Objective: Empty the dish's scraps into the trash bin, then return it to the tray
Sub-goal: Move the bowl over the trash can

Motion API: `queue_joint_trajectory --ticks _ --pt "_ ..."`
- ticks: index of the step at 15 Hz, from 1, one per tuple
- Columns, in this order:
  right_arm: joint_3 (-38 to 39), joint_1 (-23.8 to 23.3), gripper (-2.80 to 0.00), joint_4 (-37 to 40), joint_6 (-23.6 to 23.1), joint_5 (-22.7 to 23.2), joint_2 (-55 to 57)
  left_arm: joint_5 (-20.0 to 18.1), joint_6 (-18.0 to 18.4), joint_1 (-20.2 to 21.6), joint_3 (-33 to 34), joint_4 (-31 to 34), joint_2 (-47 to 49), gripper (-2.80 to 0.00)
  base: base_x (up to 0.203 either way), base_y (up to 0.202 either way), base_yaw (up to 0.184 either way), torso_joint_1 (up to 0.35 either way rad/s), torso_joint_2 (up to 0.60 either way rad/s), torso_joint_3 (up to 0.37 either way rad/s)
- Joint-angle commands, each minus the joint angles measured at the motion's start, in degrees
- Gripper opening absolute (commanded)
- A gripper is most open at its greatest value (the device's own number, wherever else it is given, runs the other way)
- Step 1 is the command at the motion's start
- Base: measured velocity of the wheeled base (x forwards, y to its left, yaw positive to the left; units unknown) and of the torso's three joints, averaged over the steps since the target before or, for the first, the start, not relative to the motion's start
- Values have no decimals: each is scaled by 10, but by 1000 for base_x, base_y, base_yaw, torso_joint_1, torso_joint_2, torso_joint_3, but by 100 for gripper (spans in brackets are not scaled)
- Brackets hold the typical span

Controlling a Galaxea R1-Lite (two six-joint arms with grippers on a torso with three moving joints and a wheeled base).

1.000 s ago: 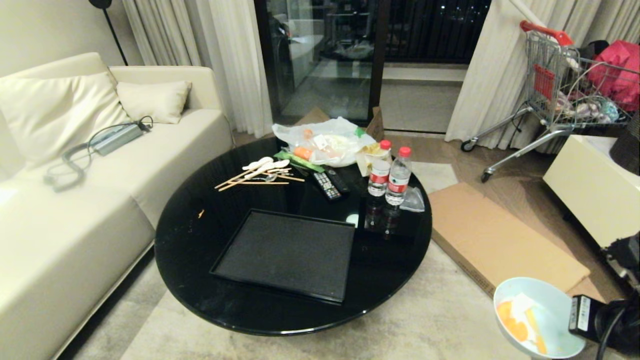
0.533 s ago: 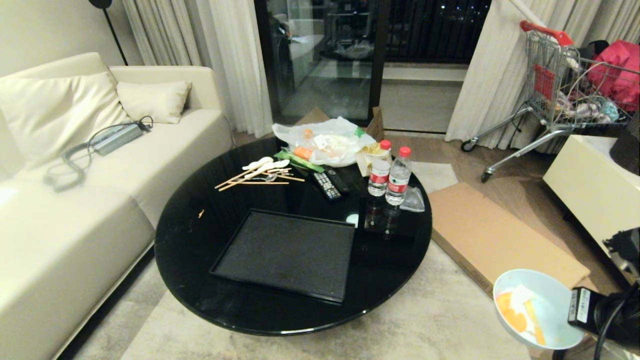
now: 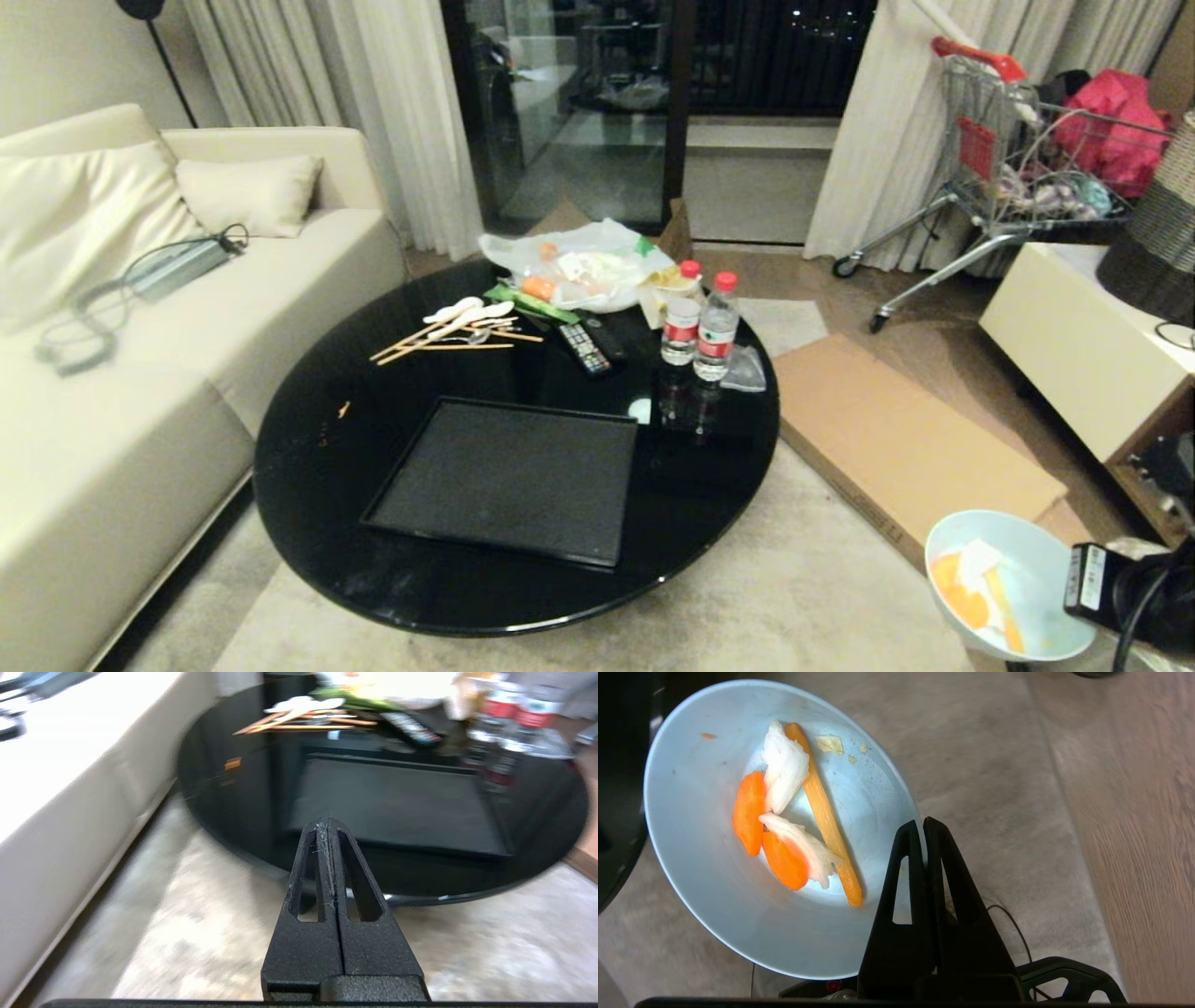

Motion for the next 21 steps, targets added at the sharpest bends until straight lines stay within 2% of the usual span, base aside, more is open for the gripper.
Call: queue_joint_trajectory --ticks 1,21 --pt "-3 -1 -280 1 1 -3 -3 0 0 0 0 0 0 -280 0 6 -159 8 6 2" --pt "5 -18 -280 3 6 -11 -9 0 0 0 0 0 0 -280 1 11 -166 3 3 3"
